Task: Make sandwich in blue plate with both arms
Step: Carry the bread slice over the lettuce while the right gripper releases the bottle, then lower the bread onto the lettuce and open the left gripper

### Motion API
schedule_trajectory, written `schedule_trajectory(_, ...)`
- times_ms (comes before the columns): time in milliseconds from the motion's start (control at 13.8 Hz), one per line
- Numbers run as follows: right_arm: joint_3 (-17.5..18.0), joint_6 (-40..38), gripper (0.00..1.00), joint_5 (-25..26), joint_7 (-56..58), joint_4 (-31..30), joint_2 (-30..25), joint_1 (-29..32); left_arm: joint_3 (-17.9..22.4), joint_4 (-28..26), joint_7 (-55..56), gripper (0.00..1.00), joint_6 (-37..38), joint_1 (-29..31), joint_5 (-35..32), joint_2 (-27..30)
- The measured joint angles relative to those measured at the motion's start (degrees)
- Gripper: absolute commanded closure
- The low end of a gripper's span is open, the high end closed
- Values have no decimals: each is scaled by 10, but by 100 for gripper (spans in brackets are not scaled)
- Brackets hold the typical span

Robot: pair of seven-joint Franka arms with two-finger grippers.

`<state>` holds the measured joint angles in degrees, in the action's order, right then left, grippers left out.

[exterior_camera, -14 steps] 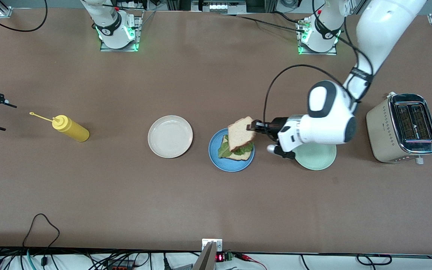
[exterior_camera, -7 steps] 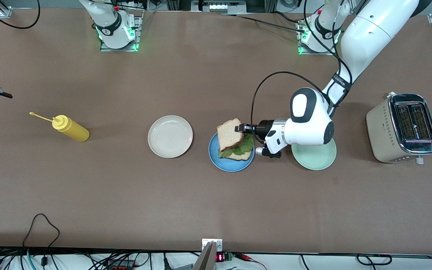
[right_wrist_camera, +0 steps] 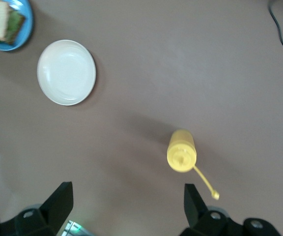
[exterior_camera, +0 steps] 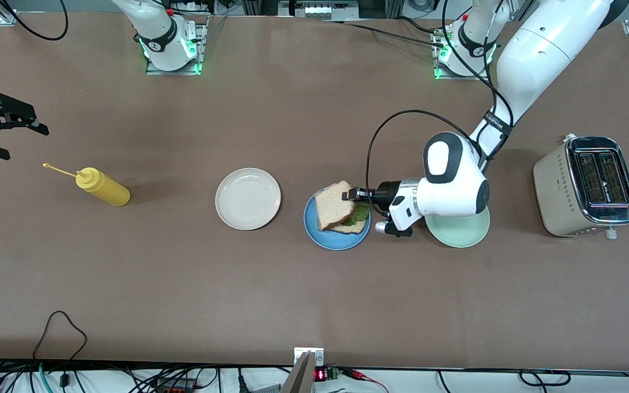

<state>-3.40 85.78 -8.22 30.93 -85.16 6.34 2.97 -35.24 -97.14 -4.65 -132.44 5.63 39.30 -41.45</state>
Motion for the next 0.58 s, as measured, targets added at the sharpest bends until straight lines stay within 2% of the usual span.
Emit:
schedule_trajectory(218,-4,-21,0,14,-122,12,0,-33,2,0,-2,97,-5,0,0,-22)
schedule_trajectory(290,-5,-23,0,19,-148,12,0,-41,2,1,-8,92,-13,0,0,-30)
schedule_trajectory(362,-6,-23,0,28,-162,12,2,-48,2,1,-17,75,-18,0,0,-36)
schedule_trajectory(435,-7,-23,0,40,-169,11,3,-53,2,1,-28,41,-20,-1,0,-41)
schedule_trajectory(508,-8,-23,0,56,-179,11,5,-59,2,1,-39,0,-22,-2,0,-46)
schedule_trajectory(580,-9,-23,0,71,-198,11,7,-63,2,2,-50,0,-23,-2,0,-49)
